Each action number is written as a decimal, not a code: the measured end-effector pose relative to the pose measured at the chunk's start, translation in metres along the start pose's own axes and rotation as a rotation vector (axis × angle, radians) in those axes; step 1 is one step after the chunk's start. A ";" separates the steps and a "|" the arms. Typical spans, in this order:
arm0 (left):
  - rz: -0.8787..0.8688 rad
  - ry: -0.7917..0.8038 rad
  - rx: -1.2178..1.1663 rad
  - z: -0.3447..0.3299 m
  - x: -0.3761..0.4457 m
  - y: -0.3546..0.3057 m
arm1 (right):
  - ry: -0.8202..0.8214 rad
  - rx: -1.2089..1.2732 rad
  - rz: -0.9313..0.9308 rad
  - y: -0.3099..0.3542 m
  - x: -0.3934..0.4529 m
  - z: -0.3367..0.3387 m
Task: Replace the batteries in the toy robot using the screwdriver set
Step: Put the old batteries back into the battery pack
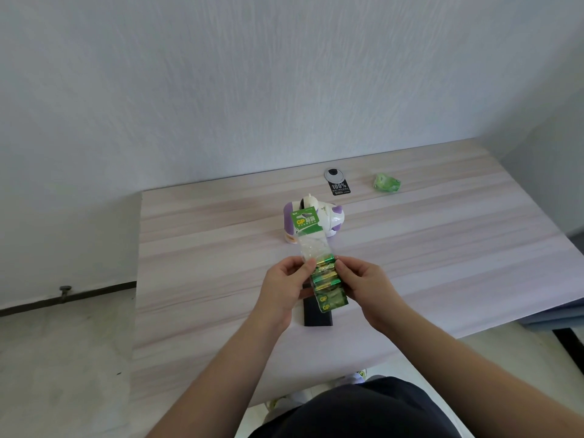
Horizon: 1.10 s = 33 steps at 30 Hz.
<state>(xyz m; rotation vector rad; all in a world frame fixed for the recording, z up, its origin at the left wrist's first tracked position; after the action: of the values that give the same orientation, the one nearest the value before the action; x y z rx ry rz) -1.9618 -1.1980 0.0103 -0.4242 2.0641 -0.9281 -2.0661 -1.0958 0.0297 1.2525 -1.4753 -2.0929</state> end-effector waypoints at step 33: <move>-0.157 -0.160 0.046 -0.003 -0.010 -0.003 | -0.154 -0.703 0.246 0.029 -0.014 0.011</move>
<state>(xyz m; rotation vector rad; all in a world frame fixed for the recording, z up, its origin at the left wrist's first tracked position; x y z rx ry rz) -1.9579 -1.1929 0.0193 -0.6227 1.8809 -0.9986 -2.0734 -1.0927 0.0624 0.6209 -0.7556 -2.2612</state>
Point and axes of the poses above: each hand's wrist, its own x-axis towards the middle knuckle, its own z-axis out of the back of the hand, y = z × x, the point moved 10 cm from there along x, towards the middle knuckle, and after that the axes turned 10 degrees about -x, right-handed, at the moved point
